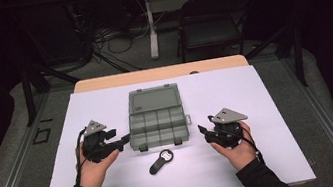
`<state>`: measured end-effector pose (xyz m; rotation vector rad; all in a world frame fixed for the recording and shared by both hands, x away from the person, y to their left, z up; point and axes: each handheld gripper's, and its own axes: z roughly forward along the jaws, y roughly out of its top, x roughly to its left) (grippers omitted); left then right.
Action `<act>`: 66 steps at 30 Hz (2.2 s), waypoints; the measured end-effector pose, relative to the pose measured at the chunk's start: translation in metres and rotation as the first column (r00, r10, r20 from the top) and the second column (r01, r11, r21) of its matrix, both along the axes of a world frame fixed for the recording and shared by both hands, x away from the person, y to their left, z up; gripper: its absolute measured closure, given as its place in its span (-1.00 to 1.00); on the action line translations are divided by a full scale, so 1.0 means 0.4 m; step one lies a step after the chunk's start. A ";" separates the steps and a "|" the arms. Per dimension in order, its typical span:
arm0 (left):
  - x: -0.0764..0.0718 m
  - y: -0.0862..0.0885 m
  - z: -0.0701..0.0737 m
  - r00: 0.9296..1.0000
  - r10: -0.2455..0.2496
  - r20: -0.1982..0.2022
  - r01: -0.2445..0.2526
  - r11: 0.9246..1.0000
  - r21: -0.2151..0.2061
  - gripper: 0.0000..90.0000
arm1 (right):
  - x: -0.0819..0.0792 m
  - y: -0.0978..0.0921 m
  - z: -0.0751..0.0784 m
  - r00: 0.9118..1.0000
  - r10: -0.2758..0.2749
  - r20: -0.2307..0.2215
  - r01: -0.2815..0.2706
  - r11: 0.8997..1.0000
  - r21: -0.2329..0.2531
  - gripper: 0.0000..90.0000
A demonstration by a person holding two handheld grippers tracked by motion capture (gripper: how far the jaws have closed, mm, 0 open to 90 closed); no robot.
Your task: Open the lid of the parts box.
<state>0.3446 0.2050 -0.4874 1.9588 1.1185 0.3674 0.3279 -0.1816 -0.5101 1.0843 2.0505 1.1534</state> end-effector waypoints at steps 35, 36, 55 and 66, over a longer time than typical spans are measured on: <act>-0.045 -0.185 -0.041 0.967 -0.223 -0.124 0.238 0.963 0.124 -0.01 | 0.010 -0.014 -0.019 1.000 0.004 -0.019 -0.003 1.000 0.016 0.04; -0.046 -0.191 -0.043 0.965 -0.228 -0.127 0.244 0.961 0.129 -0.01 | 0.010 -0.014 -0.019 1.000 0.003 -0.020 -0.003 1.000 0.016 0.04; -0.053 -0.254 -0.074 0.934 -0.272 -0.230 0.318 0.927 0.197 0.12 | 0.010 -0.013 -0.018 1.000 0.007 -0.027 -0.006 1.000 0.022 0.06; -0.054 -0.272 -0.101 0.913 -0.265 -0.309 0.349 0.900 0.260 0.26 | 0.012 -0.016 -0.019 0.999 0.008 -0.037 -0.007 1.000 0.029 0.07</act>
